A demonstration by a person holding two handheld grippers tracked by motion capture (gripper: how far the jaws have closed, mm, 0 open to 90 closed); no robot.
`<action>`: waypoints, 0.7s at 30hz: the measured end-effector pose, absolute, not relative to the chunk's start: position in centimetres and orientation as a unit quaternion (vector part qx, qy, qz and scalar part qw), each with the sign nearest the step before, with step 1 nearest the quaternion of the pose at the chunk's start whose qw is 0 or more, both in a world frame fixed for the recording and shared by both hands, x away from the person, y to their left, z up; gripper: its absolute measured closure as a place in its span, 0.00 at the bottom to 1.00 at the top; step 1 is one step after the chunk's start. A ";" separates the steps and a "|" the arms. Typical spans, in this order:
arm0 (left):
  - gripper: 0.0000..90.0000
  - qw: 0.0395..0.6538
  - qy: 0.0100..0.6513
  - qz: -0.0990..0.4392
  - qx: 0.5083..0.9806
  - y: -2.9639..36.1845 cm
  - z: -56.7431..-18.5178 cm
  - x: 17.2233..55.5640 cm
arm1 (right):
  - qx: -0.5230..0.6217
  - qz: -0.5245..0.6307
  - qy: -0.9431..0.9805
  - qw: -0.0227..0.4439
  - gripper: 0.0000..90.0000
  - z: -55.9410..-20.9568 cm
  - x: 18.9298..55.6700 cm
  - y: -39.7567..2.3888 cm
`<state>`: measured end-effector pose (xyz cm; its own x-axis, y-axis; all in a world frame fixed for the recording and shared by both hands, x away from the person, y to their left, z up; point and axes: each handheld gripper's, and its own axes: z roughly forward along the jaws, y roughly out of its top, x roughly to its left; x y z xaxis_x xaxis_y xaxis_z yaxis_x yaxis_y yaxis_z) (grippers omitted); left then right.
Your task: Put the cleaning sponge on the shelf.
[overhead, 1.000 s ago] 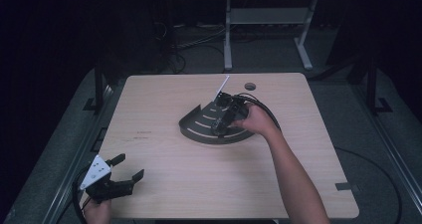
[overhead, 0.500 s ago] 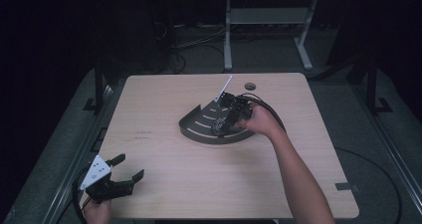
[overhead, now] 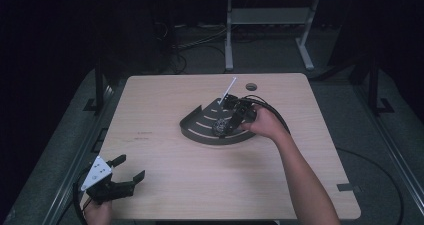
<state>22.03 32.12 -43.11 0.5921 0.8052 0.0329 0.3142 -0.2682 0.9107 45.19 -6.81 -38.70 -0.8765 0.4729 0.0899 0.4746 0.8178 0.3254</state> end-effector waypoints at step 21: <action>0.15 0.476 0.371 0.257 0.755 32.0 -43.2 22.1 | -0.250 -0.186 -0.950 -0.001 0.21 -38.5 43.6 -9.0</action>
<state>22.07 32.02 -43.16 0.5921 0.8051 0.0353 0.3151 -0.2715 0.9094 43.60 -9.03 -38.49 -0.8750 0.4756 0.0907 0.4746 0.8055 0.3548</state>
